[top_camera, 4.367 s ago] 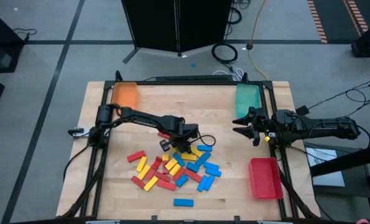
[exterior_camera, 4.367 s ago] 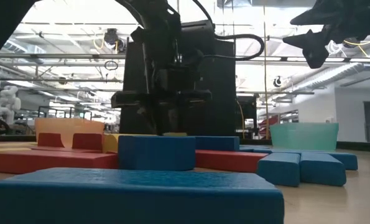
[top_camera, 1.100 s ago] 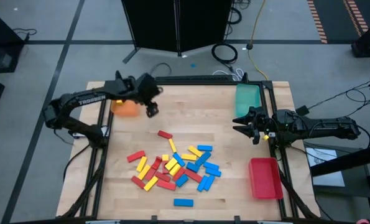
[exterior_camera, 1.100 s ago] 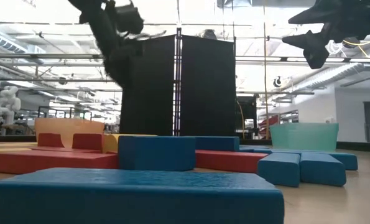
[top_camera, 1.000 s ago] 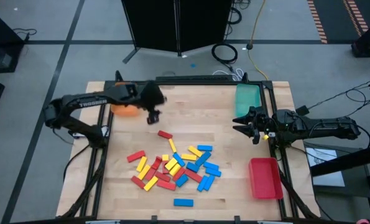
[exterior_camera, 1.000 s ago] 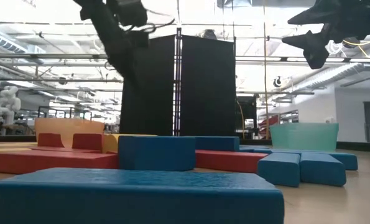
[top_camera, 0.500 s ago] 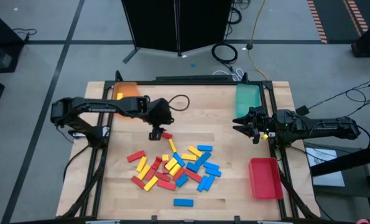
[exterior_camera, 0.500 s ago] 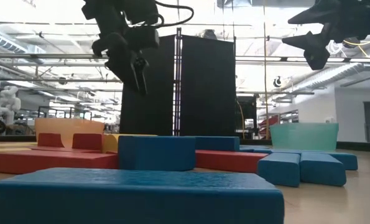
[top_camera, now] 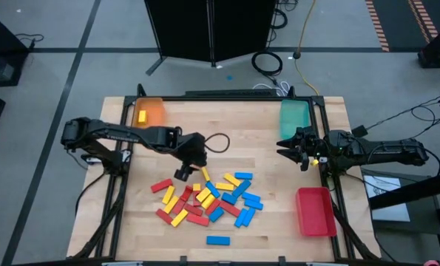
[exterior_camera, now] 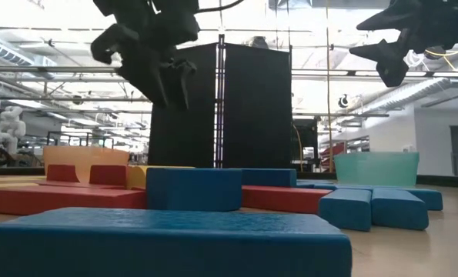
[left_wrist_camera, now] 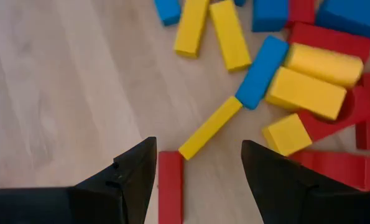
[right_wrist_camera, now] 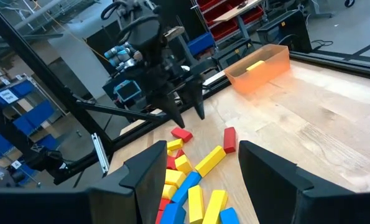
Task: Sort blocks
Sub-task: Put the yellow block into the orange bin
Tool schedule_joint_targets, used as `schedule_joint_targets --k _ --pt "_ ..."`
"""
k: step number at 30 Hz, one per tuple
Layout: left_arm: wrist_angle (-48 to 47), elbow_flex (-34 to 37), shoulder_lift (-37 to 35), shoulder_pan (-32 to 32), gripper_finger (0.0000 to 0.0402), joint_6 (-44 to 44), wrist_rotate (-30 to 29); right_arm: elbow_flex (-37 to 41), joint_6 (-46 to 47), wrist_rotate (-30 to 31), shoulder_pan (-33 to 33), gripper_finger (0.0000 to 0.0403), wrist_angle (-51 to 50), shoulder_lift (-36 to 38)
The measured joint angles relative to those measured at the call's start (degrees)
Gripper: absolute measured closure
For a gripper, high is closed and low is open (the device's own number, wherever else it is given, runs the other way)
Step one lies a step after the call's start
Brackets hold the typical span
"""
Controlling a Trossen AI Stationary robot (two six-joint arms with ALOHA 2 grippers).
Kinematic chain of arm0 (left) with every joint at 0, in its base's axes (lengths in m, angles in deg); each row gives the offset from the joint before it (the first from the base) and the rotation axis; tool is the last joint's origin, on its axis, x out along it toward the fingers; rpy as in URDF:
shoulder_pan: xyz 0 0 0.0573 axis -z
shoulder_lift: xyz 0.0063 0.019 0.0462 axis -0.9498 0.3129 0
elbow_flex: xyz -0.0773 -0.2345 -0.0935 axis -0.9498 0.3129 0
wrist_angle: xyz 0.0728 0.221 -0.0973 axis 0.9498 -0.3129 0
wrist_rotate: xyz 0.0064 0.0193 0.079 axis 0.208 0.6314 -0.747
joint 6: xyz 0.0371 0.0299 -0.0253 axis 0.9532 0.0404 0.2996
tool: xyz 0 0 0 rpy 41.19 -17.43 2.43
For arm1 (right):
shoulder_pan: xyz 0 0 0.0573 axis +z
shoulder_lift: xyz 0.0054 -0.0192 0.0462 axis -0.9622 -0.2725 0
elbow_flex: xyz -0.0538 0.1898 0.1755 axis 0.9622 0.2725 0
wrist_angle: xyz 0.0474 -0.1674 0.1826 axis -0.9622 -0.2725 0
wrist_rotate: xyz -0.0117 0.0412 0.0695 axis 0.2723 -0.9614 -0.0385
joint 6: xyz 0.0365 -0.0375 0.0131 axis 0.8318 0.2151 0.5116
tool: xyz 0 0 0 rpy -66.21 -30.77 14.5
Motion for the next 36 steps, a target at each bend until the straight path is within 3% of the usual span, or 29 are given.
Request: schedule_joint_targets --k 11,26,31,36 --pt "3.87 0.00 6.48 1.06 0.0169 8.60 2.70 0.00 0.04 0.00 -0.01 0.0209 0.00 0.00" --pt "8.55 0.00 16.93 -0.30 0.0175 10.49 2.36 0.00 0.31 -0.01 -0.01 0.0209 0.00 0.00" --pt "9.88 -0.03 20.40 -0.22 0.0229 10.39 3.10 0.00 1.00 -0.03 0.00 0.0209 -0.01 0.00" --pt "9.31 -0.13 20.92 -0.19 0.0321 10.40 4.13 -0.02 1.57 -0.02 -0.01 0.0209 -0.02 0.02"
